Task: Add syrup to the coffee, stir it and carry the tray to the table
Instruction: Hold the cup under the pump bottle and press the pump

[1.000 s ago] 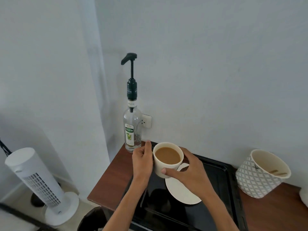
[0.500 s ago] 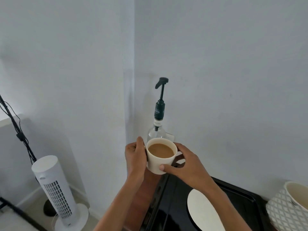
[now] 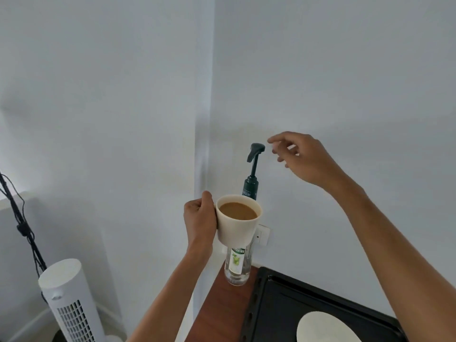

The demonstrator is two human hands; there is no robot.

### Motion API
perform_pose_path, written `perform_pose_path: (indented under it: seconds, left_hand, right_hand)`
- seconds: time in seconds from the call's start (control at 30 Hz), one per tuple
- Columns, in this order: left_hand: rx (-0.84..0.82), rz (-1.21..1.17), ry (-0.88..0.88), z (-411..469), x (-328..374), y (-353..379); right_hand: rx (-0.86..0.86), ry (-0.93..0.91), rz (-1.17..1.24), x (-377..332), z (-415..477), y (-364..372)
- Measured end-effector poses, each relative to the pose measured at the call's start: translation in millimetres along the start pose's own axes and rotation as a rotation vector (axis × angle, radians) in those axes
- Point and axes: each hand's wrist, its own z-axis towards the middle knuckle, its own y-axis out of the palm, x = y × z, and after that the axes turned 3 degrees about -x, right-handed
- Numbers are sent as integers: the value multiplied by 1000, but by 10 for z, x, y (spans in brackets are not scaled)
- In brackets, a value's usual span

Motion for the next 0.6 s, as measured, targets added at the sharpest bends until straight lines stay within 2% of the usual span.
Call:
perform_pose_path:
  seconds: [0.1,0.2,0.47,0.6]
  left_hand:
    - [-2,-7,9,79,100,79]
    - [-29,-26,14,125,179,159]
    - [-56,-57,-3,143,281,273]
    - [-23,-67,24,282,439,293]
  right_hand:
    - [-68,31,3,-204,370,48]
    - [-195,138,22,-366,644,147]
    - [-646,368,-78,-487,856,481]
    - [-652,395,-102,-518,1003,507]
